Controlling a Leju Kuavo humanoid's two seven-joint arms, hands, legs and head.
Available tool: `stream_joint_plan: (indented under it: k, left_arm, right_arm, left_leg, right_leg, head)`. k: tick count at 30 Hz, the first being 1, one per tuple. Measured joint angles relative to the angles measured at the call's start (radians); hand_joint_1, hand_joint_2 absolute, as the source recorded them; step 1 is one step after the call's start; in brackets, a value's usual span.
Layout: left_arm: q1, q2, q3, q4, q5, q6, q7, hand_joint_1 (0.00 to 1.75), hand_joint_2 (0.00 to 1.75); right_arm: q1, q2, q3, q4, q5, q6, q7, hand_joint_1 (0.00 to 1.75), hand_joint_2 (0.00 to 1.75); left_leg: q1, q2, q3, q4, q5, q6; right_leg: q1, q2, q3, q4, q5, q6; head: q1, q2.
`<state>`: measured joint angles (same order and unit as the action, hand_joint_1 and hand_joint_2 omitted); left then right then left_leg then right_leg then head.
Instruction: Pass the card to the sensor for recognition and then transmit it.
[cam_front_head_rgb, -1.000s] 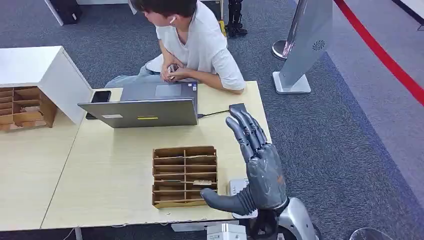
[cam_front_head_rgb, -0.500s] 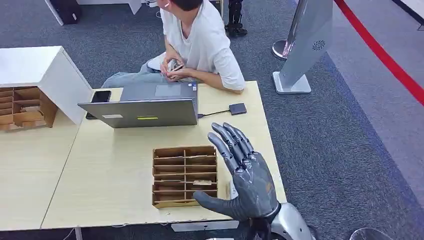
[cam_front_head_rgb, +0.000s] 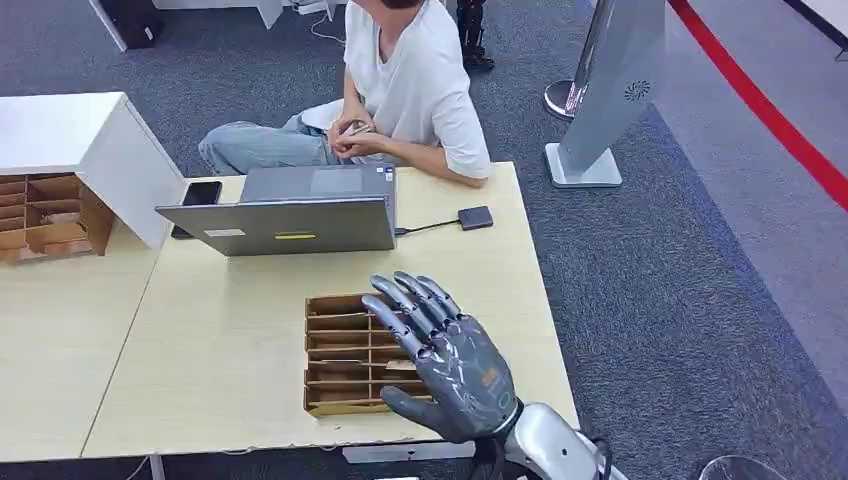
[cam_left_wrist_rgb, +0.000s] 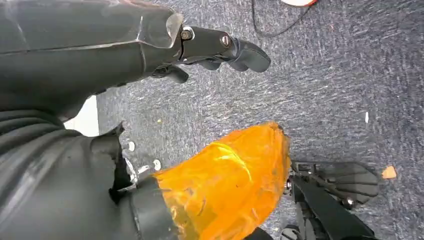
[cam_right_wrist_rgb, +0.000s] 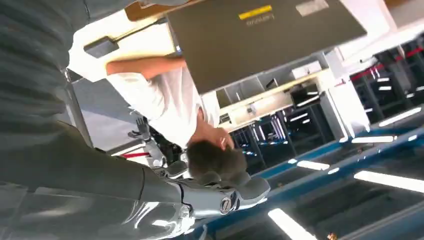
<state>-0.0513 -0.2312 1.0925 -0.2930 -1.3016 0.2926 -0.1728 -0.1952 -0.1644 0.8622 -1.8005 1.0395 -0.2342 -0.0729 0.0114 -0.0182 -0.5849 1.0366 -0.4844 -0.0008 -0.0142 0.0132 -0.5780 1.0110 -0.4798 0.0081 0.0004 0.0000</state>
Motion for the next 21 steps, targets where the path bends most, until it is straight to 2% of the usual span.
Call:
stream_joint_plan:
  k: [7, 21]
  left_arm:
    - [-0.004, 0.0, 0.0, 0.0, -0.005, -0.001, 0.001, 0.0, 0.0]
    - [-0.009, 0.004, -0.002, 0.003, -0.029, -0.001, 0.018, 0.0, 0.0]
  right_arm:
    - [-0.027, 0.001, 0.034, 0.043, 0.0, 0.018, 0.011, 0.0, 1.75]
    - [-0.05, 0.008, 0.061, 0.105, 0.03, 0.031, 0.082, 0.0, 1.75]
  left_leg:
    - [0.0, 0.0, 0.0, 0.0, 0.0, 0.0]
    - [0.0, 0.0, 0.0, 0.0, 0.0, 0.0]
  right_leg:
    - [0.0, 0.0, 0.0, 0.0, 0.0, 0.0]
    - [0.0, 0.0, 0.0, 0.0, 0.0, 0.0]
  head:
    - [0.0, 0.0]
    - [0.0, 0.0]
